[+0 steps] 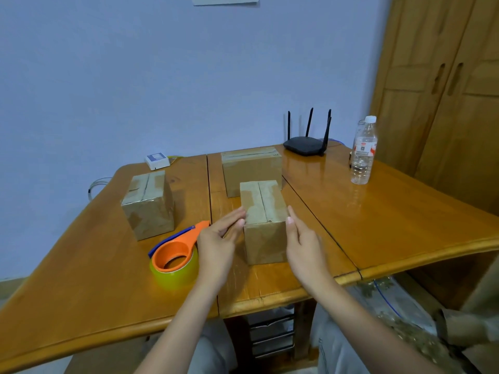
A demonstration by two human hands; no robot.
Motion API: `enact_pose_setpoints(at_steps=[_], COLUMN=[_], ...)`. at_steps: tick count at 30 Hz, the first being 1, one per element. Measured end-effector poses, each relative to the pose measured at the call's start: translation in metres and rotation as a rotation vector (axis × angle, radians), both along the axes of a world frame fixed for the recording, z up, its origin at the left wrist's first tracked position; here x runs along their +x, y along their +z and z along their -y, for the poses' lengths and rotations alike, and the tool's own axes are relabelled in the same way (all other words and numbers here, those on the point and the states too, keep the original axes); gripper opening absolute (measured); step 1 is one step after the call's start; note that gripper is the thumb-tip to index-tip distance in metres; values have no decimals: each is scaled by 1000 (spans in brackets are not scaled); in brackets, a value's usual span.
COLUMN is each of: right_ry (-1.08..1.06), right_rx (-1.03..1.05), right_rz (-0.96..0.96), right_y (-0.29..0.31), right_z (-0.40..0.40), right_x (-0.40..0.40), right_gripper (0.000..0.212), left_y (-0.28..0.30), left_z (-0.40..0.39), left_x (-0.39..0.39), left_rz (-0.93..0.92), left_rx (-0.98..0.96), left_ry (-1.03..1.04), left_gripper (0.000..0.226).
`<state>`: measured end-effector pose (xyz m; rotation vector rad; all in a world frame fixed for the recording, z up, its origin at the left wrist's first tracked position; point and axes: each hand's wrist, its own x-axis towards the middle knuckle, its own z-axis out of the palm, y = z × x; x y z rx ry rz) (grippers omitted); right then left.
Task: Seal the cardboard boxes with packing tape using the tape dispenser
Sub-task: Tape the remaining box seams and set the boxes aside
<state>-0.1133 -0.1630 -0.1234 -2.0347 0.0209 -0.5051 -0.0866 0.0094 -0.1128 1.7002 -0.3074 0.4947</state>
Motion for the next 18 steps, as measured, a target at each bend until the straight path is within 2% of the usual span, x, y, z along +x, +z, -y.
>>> enact_pose_setpoints(at_steps=[4,9,14,18], right_ry=[5,30,32,-2], right_rx=[66,124,106,94], right_rz=[5,-14,-76,-85], right_y=[-7,-9,-2,12], right_z=[-2,-7,-2,2], right_x=[-4,-4,-1,2], right_gripper=[56,53,53,52], left_y=[-12,-27,-28,-13], left_z=[7,25,17,-10], left_x=[-7,-11,-16,-8], left_rz=[-97,-158,-206,-212], left_rx=[-218,-446,-378,-208], left_ry=[-12,-32,-123,-165], left_gripper=[20,33,41,47])
